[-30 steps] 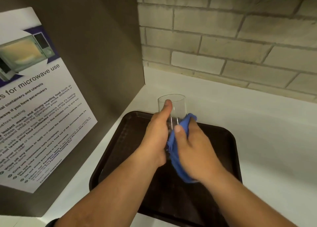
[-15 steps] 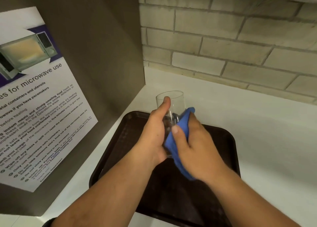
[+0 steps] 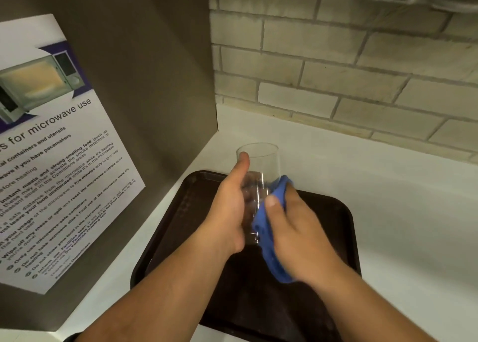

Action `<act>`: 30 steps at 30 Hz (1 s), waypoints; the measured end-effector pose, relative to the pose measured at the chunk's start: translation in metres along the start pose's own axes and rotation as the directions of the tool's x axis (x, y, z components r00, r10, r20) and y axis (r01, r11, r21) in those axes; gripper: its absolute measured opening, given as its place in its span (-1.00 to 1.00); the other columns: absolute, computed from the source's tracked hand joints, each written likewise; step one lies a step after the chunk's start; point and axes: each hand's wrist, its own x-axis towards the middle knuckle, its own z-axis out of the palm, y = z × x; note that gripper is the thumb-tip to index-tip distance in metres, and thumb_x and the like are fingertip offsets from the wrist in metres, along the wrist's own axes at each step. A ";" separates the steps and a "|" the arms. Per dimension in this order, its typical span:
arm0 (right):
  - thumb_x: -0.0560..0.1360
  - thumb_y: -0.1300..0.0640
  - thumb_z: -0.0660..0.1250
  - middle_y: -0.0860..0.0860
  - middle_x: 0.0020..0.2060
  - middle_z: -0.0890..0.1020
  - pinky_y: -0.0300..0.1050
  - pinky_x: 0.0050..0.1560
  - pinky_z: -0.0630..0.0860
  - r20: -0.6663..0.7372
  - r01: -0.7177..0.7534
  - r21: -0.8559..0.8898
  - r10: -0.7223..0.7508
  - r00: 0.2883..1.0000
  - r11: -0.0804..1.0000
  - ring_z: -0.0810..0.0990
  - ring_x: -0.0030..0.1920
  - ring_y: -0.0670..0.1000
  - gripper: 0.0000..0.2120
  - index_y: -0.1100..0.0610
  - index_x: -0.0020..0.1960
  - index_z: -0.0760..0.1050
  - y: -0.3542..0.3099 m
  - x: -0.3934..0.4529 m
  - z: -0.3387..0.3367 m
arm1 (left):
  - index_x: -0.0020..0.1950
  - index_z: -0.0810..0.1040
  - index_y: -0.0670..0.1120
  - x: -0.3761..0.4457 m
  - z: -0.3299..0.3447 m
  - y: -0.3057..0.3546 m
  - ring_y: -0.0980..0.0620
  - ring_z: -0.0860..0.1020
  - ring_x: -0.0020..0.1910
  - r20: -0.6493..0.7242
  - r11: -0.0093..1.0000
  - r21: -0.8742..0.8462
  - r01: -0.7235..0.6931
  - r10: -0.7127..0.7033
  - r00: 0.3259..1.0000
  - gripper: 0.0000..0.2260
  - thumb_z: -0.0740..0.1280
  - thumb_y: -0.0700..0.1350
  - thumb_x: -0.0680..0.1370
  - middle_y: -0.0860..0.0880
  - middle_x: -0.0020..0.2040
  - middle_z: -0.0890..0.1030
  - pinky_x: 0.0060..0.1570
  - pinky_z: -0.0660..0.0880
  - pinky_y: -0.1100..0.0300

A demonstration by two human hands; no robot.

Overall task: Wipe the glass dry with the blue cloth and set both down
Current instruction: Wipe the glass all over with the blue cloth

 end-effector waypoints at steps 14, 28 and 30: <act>0.66 -0.14 0.04 0.01 -0.32 0.60 -0.35 -0.33 0.47 -0.325 0.028 0.133 0.017 0.946 0.991 0.60 -0.29 -0.19 -0.62 0.08 -0.12 0.45 -0.017 0.041 -0.010 | 0.35 0.65 -0.01 -0.005 0.008 -0.001 -0.02 0.77 0.10 -0.105 0.962 0.261 -0.079 0.110 0.988 -0.41 0.19 0.38 0.60 -0.10 0.18 0.79 0.14 0.66 0.02; 0.61 -0.16 0.09 -0.02 0.18 0.56 -0.22 0.13 0.58 0.002 -0.004 -0.042 0.004 1.000 0.999 0.62 0.12 -0.06 -0.54 0.05 0.42 0.31 -0.006 -0.013 0.016 | 0.15 0.69 -0.15 0.001 -0.001 0.007 -0.08 0.80 -0.25 -0.080 0.998 0.053 -0.017 0.022 0.997 -0.31 0.29 0.47 0.48 -0.13 -0.21 0.81 -0.30 0.68 0.10; 0.60 -0.18 0.08 0.02 0.29 0.46 -0.12 0.22 0.56 -0.082 0.040 -0.091 -0.047 0.996 0.995 0.56 0.22 -0.05 -0.40 0.11 0.53 0.15 -0.017 -0.011 0.021 | 0.04 0.77 -0.12 0.000 -0.005 0.005 -0.05 0.79 -0.26 -0.005 0.999 0.034 -0.036 0.036 0.999 -0.34 0.34 0.46 0.39 -0.12 -0.24 0.81 -0.33 0.68 0.14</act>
